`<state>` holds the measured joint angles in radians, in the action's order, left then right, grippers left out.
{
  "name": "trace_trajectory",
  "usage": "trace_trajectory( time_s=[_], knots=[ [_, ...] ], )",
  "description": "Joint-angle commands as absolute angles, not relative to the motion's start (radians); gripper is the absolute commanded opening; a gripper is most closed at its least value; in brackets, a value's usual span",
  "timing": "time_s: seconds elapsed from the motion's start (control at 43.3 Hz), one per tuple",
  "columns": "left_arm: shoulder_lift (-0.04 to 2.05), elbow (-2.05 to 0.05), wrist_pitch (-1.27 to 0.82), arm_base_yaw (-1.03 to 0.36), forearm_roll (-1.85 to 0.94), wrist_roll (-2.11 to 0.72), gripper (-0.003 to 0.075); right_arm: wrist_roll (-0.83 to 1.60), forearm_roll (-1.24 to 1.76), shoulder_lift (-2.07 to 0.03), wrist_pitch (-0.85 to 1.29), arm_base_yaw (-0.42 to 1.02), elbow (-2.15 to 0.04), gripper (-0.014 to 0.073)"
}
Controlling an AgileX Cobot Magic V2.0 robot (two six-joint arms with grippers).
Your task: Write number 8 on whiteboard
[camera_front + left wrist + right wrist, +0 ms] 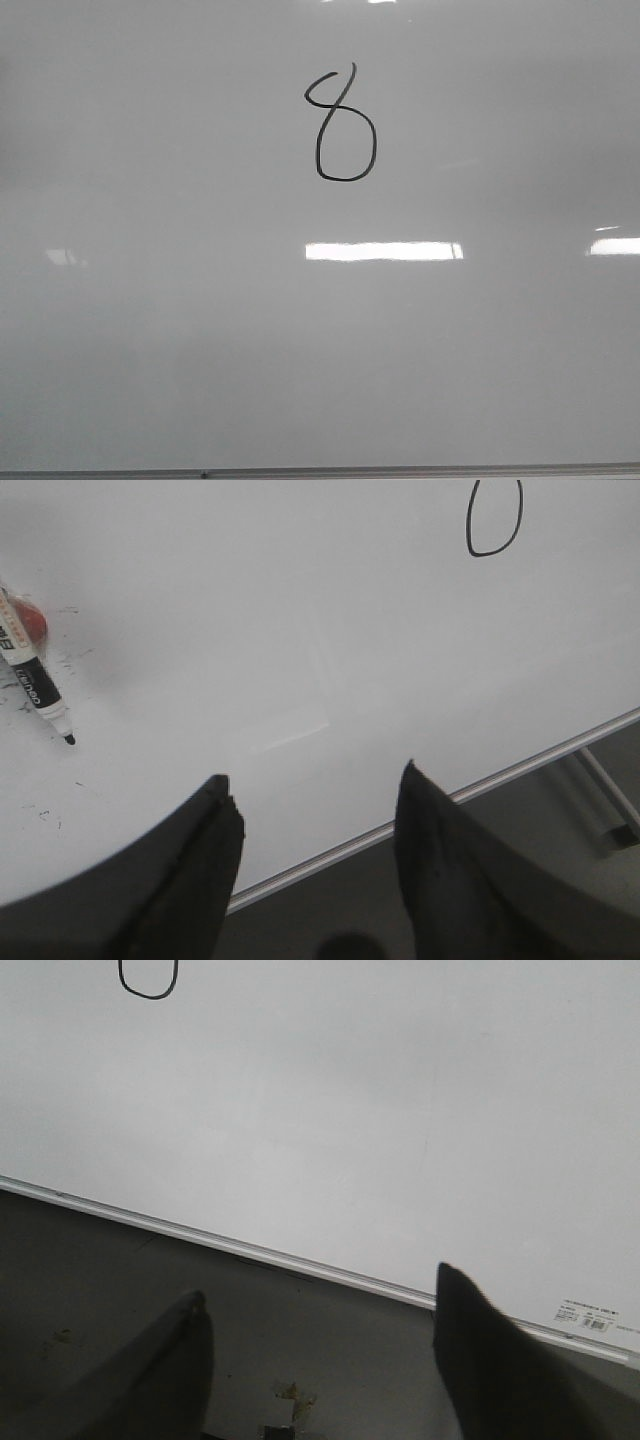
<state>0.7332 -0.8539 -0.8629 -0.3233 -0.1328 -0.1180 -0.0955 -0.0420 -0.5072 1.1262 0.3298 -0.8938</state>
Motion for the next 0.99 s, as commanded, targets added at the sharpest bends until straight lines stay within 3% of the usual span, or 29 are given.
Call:
trace_trajectory(
  time_s=[0.0,0.208,0.277,0.438,0.715,0.969],
  knots=[
    [0.729,-0.877,-0.807,-0.33,-0.152,-0.112,0.0354,-0.089,-0.063,-0.513,1.074,0.322,-0.919,0.05],
    [0.729,-0.877,-0.791,-0.33,-0.152,-0.112,0.0354,-0.044,-0.063,-0.513,1.076,0.322,-0.919,0.0498],
    [0.729,-0.877,-0.784,-0.33,-0.152,-0.107,0.0347,-0.044,-0.063,-0.513,1.077,0.322,-0.919,0.0458],
    [0.729,-0.877,-0.776,-0.33,-0.087,0.0,0.0242,-0.044,-0.063,-0.513,1.095,0.322,-0.919,0.0209],
    [0.729,-0.877,-0.756,-0.33,-0.054,0.04,-0.0012,-0.044,-0.063,-0.513,1.099,0.322,-0.919,-0.0115],
    [0.729,-0.877,-0.759,-0.33,-0.05,0.042,-0.0021,-0.044,-0.063,-0.513,1.099,0.322,-0.919,-0.0109]
  ],
)
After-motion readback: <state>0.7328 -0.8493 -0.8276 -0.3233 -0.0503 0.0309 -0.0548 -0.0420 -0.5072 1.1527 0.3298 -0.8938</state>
